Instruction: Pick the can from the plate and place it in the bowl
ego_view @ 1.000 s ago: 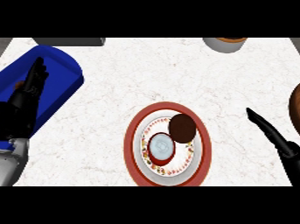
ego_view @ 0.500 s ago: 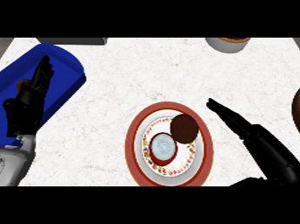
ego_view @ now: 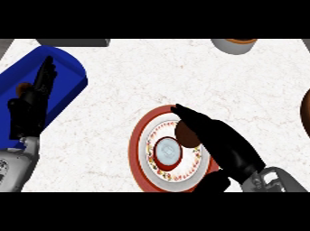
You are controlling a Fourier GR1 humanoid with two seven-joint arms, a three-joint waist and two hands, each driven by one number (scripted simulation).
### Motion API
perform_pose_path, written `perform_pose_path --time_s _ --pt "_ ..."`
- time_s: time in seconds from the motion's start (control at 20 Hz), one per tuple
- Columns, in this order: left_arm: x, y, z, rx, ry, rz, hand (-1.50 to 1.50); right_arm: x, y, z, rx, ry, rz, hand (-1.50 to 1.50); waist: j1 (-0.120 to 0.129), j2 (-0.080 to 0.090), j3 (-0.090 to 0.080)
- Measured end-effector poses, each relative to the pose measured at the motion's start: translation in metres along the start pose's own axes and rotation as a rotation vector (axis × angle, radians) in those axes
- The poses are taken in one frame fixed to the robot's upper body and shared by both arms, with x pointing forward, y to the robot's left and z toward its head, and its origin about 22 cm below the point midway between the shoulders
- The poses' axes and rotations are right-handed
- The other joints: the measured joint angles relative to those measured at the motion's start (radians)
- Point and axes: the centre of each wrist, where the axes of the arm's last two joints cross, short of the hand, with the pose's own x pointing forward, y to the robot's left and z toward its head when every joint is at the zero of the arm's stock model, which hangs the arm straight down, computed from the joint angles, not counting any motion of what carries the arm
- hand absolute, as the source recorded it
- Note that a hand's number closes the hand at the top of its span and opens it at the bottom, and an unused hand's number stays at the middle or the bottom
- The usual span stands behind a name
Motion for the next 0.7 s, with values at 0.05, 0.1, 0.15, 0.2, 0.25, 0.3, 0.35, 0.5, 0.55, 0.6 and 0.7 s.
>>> perform_pose_path --time_s 0.05,0.1,0.15,0.2,0.25,0.3,0.35,0.5,0.55,0.6,0.7 --pt "-0.001 0.001 -0.001 0.001 -0.003 0.002 0.0 0.005 0.004 -0.004 0.016 0.022 0.013 -1.5 -0.001 0.0 0.0" --pt "-0.001 -0.002 0.002 0.001 -0.005 0.005 0.0 0.006 0.01 -0.009 0.032 0.043 0.027 -1.5 -0.001 -0.001 0.0" --pt "-0.005 0.001 0.002 0.001 -0.002 0.007 0.0 0.002 0.014 -0.011 0.045 0.061 0.039 -1.5 -0.002 0.0 0.0" --pt "-0.008 0.003 0.004 0.001 -0.002 0.007 0.0 0.001 0.017 -0.014 0.055 0.081 0.047 -1.5 -0.003 0.0 0.0" --pt "-0.007 0.001 0.004 0.001 -0.006 0.007 0.0 0.001 0.02 -0.02 0.065 0.097 0.056 -1.5 -0.003 0.0 0.0" --pt "-0.008 0.004 0.007 0.005 -0.008 0.006 0.0 -0.001 0.023 -0.022 0.069 0.111 0.059 -1.5 -0.003 -0.001 0.0" --pt "-0.009 0.003 0.006 0.006 -0.008 0.006 0.0 -0.002 0.025 -0.024 0.069 0.117 0.059 -1.5 -0.004 -0.001 0.001" --pt "-0.006 0.006 0.01 0.005 -0.006 0.002 0.0 -0.005 0.03 -0.037 0.072 0.135 0.065 -1.5 -0.004 -0.001 0.001" --pt "-0.006 0.005 0.012 0.008 -0.004 0.005 0.0 -0.008 0.035 -0.042 0.073 0.138 0.066 -1.5 -0.004 -0.001 0.001" --pt "-0.007 0.004 0.015 0.01 -0.003 0.001 0.0 -0.006 0.038 -0.042 0.078 0.142 0.067 -1.5 -0.005 -0.001 0.001" --pt "-0.005 0.004 0.012 0.007 0.0 0.0 0.0 -0.009 0.047 -0.046 0.084 0.149 0.067 -1.5 -0.006 -0.001 0.001"
